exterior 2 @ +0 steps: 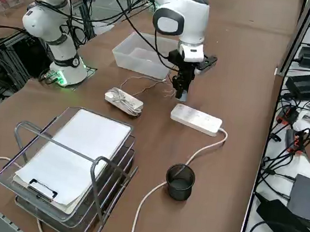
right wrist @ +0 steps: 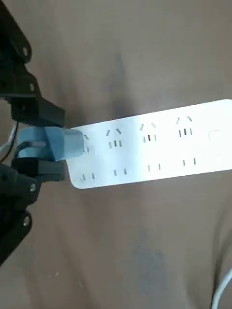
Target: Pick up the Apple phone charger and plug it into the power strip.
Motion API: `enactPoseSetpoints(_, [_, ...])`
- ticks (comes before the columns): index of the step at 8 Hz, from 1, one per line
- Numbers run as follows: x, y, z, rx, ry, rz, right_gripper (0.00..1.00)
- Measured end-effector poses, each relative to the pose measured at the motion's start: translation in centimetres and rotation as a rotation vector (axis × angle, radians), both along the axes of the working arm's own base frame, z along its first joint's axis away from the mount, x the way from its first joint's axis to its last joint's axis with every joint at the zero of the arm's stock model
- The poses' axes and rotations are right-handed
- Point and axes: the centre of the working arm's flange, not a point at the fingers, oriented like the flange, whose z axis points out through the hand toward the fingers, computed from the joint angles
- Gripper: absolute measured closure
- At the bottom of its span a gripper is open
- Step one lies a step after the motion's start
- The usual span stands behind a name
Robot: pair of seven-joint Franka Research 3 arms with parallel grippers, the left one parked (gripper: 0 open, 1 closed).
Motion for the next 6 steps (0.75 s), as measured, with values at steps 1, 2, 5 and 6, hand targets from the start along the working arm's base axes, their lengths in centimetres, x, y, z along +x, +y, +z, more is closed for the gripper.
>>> enactPoseSetpoints(1, [0.1,-0.1,-0.5,0.001,-0.004,-0.001,0.63])
enactPoseSetpoints(2, [0.2,-0.3,-0.8,0.001,-0.005,-0.004,0.63])
enactPoseSetpoints(5, [0.4,-0.9,-1.4,0.002,-0.008,0.002,0.63])
enactPoseSetpoints(6, [0.4,-0.9,-1.6,0.002,-0.005,0.013,0.63])
